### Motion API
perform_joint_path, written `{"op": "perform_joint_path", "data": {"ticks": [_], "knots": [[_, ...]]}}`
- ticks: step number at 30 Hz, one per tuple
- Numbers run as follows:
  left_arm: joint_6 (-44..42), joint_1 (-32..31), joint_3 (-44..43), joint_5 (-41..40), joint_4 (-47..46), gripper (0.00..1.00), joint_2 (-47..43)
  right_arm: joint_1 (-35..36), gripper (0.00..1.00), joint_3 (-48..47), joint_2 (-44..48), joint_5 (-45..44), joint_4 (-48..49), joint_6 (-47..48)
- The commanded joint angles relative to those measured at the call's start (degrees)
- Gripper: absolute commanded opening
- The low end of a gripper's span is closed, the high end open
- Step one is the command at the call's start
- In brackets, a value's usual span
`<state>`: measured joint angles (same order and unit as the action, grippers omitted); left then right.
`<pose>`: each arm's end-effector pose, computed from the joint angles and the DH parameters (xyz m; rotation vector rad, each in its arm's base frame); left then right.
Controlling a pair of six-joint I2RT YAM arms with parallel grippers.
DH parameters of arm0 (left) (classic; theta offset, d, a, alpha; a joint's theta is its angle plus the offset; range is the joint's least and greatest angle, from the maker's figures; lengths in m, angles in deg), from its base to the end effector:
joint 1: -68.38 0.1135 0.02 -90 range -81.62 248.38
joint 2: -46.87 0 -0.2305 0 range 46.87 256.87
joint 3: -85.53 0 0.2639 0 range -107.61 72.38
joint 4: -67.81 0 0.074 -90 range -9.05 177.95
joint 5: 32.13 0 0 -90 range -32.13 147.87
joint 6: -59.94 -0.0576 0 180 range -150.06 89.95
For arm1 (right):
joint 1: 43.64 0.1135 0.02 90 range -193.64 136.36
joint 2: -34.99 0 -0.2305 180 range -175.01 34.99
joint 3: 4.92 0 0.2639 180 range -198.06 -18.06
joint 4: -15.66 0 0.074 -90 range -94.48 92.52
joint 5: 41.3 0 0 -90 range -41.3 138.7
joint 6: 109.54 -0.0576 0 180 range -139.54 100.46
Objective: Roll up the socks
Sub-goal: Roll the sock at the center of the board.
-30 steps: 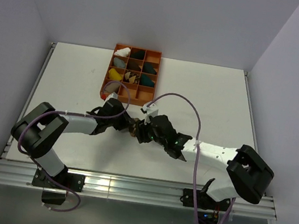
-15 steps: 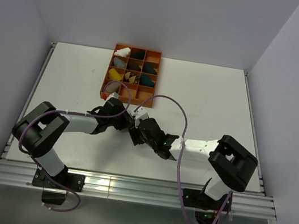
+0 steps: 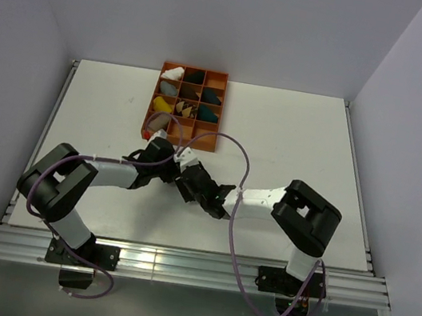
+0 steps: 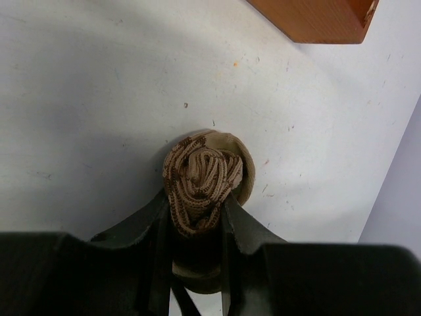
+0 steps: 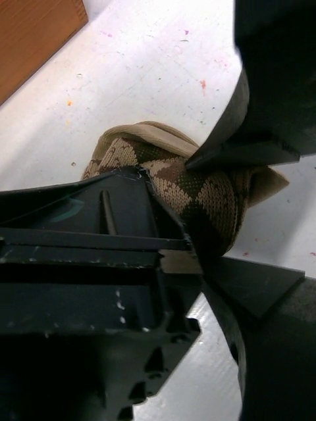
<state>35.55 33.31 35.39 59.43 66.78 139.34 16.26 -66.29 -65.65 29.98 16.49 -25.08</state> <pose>0.2642 -0.1874 0.0792 -0.6373 2.3923 -0.8841 0.2003 0.3087 0.0931 -0.8517 2.0432 0.2701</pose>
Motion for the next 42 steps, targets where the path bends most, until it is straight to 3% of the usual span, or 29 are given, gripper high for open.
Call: {"op": "perform_joint_path", "data": {"ticks": [1, 3, 8, 11, 12, 14, 15, 18, 27, 36, 42], "knots": [[-3.11, -0.7, 0.87, 0.63, 8.37, 0.04, 1.05, 0.48, 0.54, -3.18, -4.9, 1.23, -4.65, -2.36], [-3.03, -0.7, 0.96, 0.46, 8.64, 0.06, 0.61, 0.39, 0.49, -3.37, -5.27, 2.63, -5.36, -2.63], [-2.94, -0.7, 0.87, -0.59, 9.6, 0.13, -1.49, -2.49, 0.23, -2.84, -4.3, 8.34, -6.42, -4.12], [-3.11, -0.7, 0.69, -1.3, 10.13, 0.27, -3.69, -5.14, 0.12, -2.58, -3.34, 14.66, -6.86, -5.35], [-3.2, -0.7, 0.43, -1.3, 10.48, 0.38, -4.65, -6.88, 0.09, -2.49, -3.16, 16.42, -6.95, -5.62], [-3.38, -0.53, 0.17, -1.3, 11.53, 0.47, -5.45, -8.65, 0.04, -2.31, -2.98, 21.43, -7.21, -6.76], [-3.2, -0.35, -0.01, -3.21, 11.89, 0.57, -6.32, -9.96, 0.03, -2.4, -2.98, 22.75, -7.3, -7.11], [-2.59, 0.09, 0.43, -3.76, 12.33, 0.67, -8.17, -12.34, 0.0, -2.84, -3.51, 27.32, -8.35, -8.43], [0.31, 1.32, 5.87, -6.05, 7.33, 0.68, -15.73, -16.65, 0.0, -4.51, -5.53, 37.16, -9.58, -12.82], [3.04, 0.97, 7.64, -3.32, -0.23, 0.64, -10.64, -19.12, 0.0, -4.25, -7.64, 43.06, -7.04, -15.64], [4.36, -0.09, 8.51, -5.69, -4.46, 0.64, -11.34, -21.31, 0.0, -2.84, -8.78, 48.07, -4.14, -18.01]]}}
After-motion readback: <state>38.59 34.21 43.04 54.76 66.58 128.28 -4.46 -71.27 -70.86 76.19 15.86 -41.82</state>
